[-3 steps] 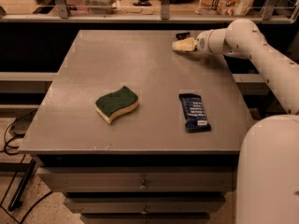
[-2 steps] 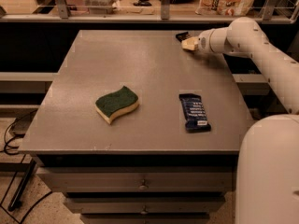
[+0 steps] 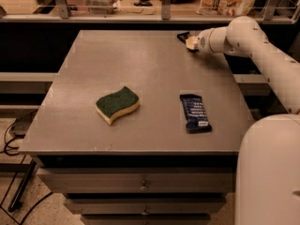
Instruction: Move rxbar chocolate near sponge
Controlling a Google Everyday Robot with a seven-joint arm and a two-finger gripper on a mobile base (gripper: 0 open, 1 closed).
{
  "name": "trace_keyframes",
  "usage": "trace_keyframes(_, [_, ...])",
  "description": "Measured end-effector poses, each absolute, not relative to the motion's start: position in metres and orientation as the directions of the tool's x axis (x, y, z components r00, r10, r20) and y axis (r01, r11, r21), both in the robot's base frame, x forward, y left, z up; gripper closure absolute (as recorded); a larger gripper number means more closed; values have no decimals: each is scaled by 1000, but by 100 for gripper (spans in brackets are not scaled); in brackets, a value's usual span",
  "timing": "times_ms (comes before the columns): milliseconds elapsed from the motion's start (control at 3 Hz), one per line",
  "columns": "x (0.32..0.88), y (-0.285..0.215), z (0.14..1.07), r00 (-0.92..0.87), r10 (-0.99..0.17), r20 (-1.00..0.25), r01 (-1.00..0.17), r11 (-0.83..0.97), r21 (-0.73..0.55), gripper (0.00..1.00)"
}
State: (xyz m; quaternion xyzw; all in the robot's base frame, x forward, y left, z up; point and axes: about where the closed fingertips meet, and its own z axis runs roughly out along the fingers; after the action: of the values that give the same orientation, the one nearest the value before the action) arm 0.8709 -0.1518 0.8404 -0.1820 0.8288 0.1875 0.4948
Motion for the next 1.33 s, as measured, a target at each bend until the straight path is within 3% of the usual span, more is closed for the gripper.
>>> trace_keyframes(1000, [870,-149,846,-435,-122,-892,-496,860,124,100])
trace_keyframes(1333, [847,-111,927,-284,-213,-935,-615,789,7,100])
